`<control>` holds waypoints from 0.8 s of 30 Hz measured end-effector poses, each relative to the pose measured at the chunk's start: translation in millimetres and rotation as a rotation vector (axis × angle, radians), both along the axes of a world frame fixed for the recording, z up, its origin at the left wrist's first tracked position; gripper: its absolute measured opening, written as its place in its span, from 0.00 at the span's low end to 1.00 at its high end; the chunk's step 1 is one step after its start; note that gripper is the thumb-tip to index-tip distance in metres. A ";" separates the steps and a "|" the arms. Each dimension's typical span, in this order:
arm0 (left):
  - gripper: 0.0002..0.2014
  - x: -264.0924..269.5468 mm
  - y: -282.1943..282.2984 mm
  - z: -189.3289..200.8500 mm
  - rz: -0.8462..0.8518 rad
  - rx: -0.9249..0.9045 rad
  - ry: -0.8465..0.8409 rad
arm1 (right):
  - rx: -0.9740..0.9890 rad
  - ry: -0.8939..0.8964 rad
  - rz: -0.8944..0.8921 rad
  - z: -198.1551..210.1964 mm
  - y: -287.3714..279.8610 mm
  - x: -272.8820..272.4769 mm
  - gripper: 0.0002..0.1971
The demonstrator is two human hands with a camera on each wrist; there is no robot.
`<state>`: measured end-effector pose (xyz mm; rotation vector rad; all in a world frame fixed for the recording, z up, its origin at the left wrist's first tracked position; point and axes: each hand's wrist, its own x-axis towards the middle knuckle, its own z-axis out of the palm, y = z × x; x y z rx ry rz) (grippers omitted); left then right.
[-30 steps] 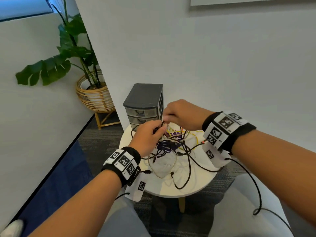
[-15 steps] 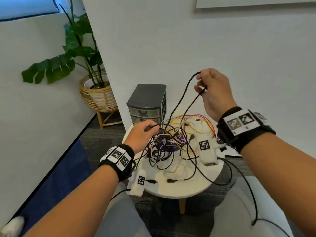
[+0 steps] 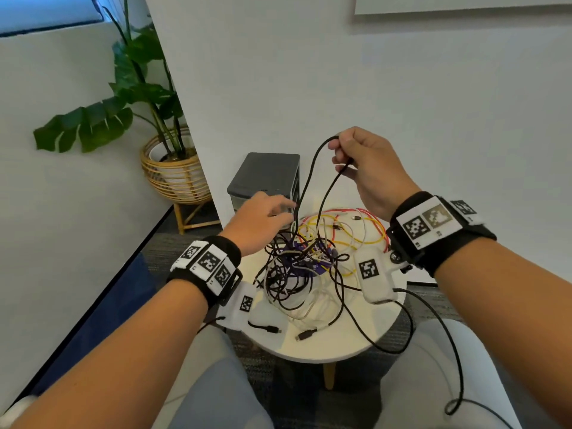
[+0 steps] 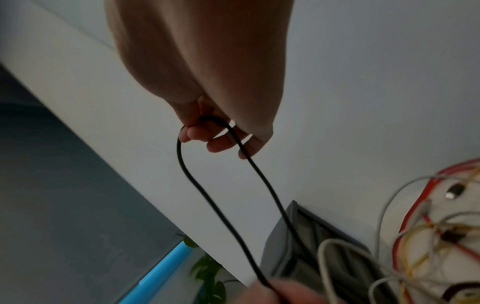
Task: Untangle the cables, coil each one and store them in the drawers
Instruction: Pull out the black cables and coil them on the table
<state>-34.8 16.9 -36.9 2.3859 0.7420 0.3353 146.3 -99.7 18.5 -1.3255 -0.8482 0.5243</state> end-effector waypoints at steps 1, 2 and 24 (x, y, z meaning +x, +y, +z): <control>0.13 3.5 -4.2 -1.3 -0.066 -0.135 -0.045 | 0.006 0.006 0.006 2.0 1.0 -0.9 0.17; 0.13 6.4 -8.4 -5.6 -0.108 -0.220 -0.052 | 0.022 0.031 0.008 4.0 1.5 -1.2 0.16; 0.11 10.2 -9.9 -40.4 -0.062 -0.012 -0.174 | -0.483 -1.054 0.310 -45.8 -7.0 5.4 0.14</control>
